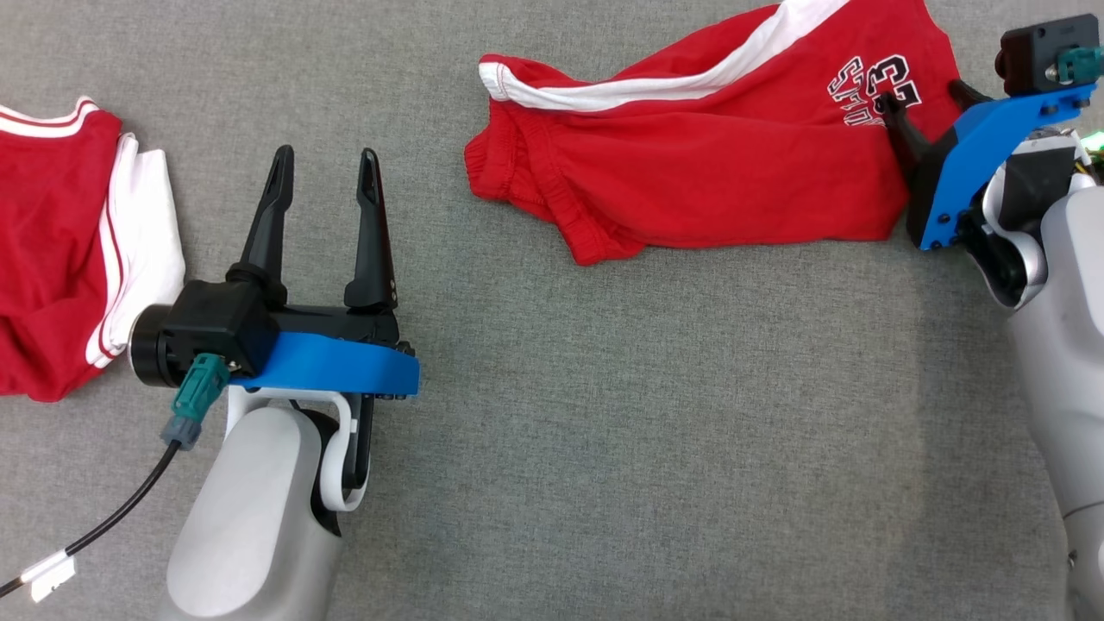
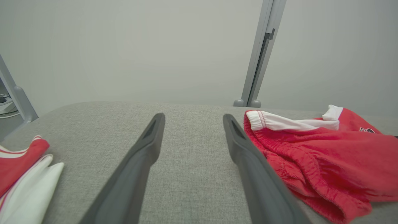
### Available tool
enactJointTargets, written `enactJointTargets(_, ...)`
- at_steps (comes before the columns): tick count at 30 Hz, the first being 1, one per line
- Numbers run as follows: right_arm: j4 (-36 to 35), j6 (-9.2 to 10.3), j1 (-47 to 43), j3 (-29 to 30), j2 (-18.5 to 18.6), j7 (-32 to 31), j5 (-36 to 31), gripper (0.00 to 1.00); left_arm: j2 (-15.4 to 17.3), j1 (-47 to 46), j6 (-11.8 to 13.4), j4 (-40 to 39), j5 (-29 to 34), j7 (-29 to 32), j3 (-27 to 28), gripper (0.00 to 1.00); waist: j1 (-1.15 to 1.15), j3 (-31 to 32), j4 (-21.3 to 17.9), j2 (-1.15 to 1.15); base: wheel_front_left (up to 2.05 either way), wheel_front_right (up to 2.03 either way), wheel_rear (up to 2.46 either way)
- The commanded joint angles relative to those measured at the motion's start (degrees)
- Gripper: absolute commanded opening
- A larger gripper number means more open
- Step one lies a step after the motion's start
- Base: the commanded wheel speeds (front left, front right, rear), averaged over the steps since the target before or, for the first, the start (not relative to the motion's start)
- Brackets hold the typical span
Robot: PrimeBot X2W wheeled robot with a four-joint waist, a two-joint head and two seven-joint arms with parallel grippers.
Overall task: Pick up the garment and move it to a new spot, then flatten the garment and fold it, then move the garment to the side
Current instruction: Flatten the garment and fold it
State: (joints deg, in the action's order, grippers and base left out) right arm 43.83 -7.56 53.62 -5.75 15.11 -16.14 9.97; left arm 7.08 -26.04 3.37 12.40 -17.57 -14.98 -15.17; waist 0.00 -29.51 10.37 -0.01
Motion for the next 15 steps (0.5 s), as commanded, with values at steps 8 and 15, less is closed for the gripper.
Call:
enactJointTargets(8, 5.4, 0.08, -2.8, 0.1, -2.5, -8.1, 1.8, 0.00, -1.3, 0.0, -1.7, 0.6, 2.2, -0.3, 2.2, 1.00, 0.00, 0.8, -0.5, 0.01, 0.00, 0.00, 0.00)
enactJointTargets(15, -0.1, 0.09, -9.1, 3.3, -3.7, -2.0, 5.9, 0.00, -1.8, 1.4, -2.3, 0.9, 3.5, -0.3, 3.1, 1.00, 0.00, 3.1, -1.6, 0.01, 0.00, 0.00, 0.00)
